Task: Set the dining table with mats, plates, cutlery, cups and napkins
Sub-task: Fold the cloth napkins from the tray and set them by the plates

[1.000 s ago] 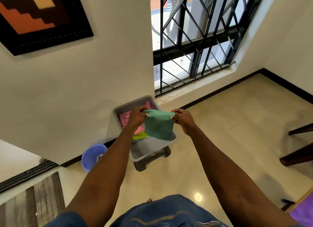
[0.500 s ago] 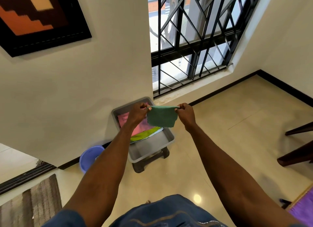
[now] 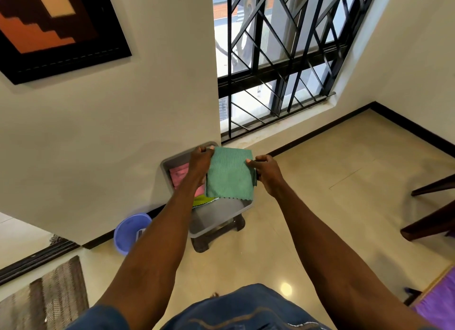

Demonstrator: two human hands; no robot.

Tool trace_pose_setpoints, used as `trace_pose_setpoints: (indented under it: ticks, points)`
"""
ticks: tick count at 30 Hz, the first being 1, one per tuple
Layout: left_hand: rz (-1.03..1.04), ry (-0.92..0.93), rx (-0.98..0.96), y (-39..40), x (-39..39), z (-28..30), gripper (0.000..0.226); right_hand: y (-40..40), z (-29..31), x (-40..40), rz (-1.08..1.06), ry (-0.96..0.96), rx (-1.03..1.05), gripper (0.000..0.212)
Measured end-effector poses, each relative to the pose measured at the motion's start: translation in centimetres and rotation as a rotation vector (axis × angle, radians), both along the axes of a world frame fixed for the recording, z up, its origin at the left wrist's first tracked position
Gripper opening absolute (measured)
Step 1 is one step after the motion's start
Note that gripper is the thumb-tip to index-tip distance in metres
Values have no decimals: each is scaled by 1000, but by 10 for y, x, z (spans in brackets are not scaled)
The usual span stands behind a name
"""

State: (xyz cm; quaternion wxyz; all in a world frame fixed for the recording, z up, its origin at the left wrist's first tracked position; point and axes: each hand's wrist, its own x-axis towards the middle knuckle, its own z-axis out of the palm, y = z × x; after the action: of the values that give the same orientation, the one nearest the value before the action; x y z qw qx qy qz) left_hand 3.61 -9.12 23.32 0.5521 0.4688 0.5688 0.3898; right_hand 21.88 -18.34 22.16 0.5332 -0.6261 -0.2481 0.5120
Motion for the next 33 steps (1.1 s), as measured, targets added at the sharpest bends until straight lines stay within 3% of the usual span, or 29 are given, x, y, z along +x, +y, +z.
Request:
trace_pose_setpoints:
  ticks: [3, 8, 14, 22, 27, 33]
  points:
    - [-7, 8, 15, -4, -2, -6, 19, -3, -6, -2, -54, -27, 11, 26]
    - [-40, 7, 10, -7, -7, -13, 18, -2, -3, -4, -30, -60, 15, 14]
    - [-50, 15, 59, -8, -10, -14, 18, 0, 1, -5, -74, -12, -3, 31]
    - [-53, 1, 149, -14, -8, -3, 13, -1, 3, -8, -94, -51, 49, 17]
    - [-8, -4, 202, -15, -6, -1, 9, 2, 4, -11, -232, -109, 91, 12]
    - [9, 14, 219, -16, -7, 2, 6, 6, 6, -11, -283, -142, 85, 16]
